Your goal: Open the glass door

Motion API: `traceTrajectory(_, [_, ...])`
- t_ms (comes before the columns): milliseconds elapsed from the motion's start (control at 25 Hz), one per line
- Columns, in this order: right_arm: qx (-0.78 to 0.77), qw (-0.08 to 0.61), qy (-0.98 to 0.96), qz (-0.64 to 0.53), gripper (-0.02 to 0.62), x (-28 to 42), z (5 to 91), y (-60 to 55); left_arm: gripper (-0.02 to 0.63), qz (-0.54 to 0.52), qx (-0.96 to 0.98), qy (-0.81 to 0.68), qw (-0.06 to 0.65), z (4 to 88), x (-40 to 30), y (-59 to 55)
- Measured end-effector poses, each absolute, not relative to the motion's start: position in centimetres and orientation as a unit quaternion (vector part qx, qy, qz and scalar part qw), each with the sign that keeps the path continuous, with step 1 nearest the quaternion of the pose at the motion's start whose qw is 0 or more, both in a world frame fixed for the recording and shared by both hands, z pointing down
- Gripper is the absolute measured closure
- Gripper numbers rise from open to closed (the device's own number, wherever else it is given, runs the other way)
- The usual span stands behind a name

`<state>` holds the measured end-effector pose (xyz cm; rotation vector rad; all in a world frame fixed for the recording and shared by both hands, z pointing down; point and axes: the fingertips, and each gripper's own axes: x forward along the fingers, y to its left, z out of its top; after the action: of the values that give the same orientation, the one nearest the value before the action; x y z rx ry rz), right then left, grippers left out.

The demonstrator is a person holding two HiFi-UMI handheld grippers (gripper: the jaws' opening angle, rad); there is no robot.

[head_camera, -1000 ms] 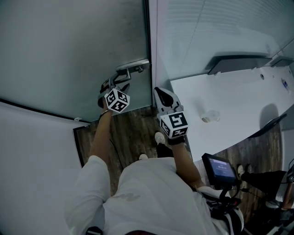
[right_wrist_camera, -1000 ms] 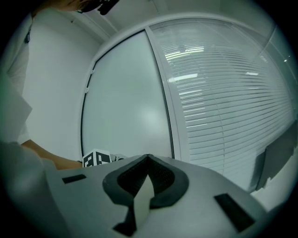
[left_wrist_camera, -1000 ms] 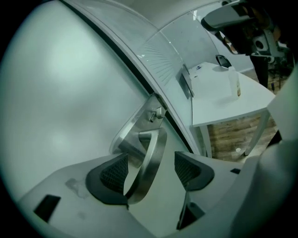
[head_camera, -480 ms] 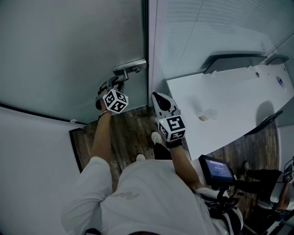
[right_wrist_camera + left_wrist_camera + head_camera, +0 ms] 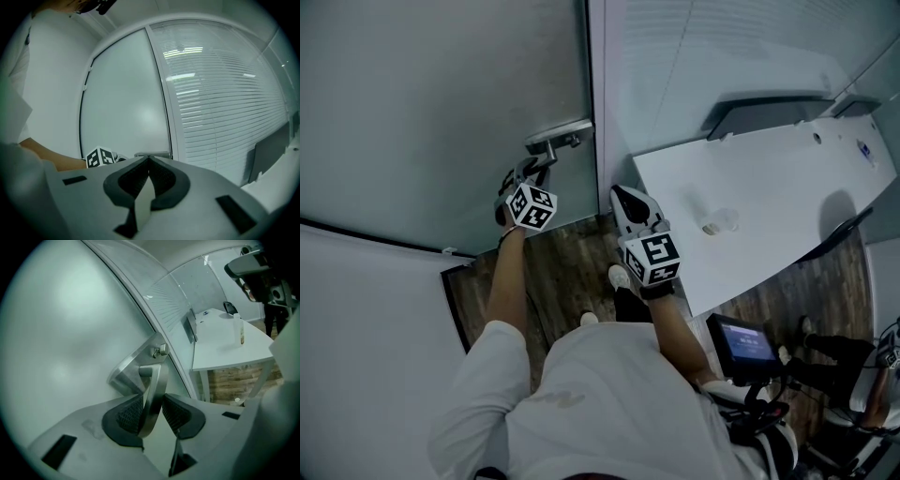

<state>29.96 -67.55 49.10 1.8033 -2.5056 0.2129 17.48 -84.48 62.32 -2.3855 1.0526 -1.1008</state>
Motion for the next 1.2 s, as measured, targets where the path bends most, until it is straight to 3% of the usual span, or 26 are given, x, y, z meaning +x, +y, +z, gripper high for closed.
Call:
traceTrajectory(360, [0.591,0.019,-0.804,0.059,0.595,28.6,48.4,-64.3,0.480,-0.465,-0.782,0.330,0.252,61.7,16.9,-80.6])
traceTrajectory(1200, [0.639,0.018,-0.767,0.055,0.595,24.0,48.0,-54.3,0.479,-0.455,-0.789,0.288,0.295,61.8,14.7,-70.4])
